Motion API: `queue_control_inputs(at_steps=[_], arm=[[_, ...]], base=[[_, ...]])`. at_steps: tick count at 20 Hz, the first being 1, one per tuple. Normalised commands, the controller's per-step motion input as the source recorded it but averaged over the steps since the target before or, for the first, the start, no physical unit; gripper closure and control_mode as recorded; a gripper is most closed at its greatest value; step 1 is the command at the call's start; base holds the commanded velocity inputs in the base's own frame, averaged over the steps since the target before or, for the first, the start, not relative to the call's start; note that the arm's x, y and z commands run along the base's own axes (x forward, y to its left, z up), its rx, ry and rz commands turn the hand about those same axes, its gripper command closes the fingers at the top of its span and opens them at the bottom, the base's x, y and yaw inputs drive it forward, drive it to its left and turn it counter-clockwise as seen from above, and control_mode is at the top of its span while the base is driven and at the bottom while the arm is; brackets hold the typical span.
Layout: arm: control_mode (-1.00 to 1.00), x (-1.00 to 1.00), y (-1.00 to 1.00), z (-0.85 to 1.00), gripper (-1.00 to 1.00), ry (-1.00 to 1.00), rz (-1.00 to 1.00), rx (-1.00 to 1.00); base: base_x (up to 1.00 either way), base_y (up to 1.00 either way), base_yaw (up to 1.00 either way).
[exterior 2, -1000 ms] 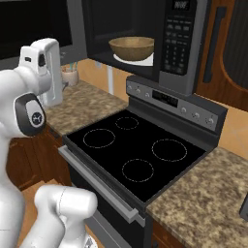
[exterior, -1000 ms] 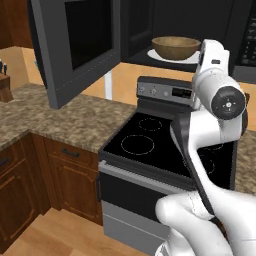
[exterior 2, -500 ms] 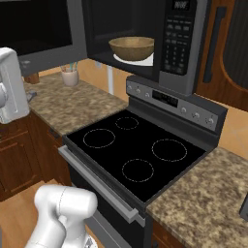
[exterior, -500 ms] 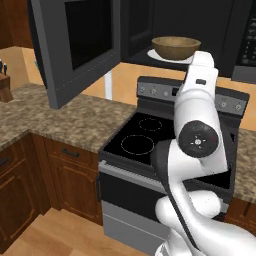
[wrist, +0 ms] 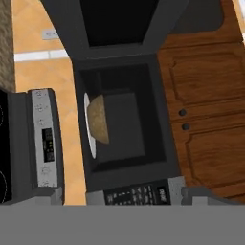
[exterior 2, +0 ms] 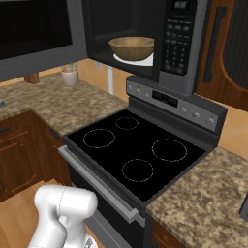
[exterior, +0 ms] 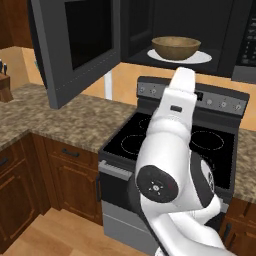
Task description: Pick the mushroom from the sink and place it in the bowl. Then pick the bowl and place it in the microwave. Then close the microwave door and press the start button.
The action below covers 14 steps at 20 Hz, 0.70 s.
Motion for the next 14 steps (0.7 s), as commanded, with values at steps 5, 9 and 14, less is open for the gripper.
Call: queue_control_inputs(at_steps=[5, 9, 14], arm=[[-1.00, -0.25, 0.65, 0.00, -1.00, 0.00, -0.04, 0.01], [-1.00, -0.01, 0.59, 0.00, -1.00, 0.00, 0.00, 0.00], [-1.00, 0.34, 0.57, -0.17, -1.00, 0.05, 0.00, 0.00]], base=[[0.00, 0.00, 0.00], [0.00, 0.00, 0.00], [0.00, 0.00, 0.00]])
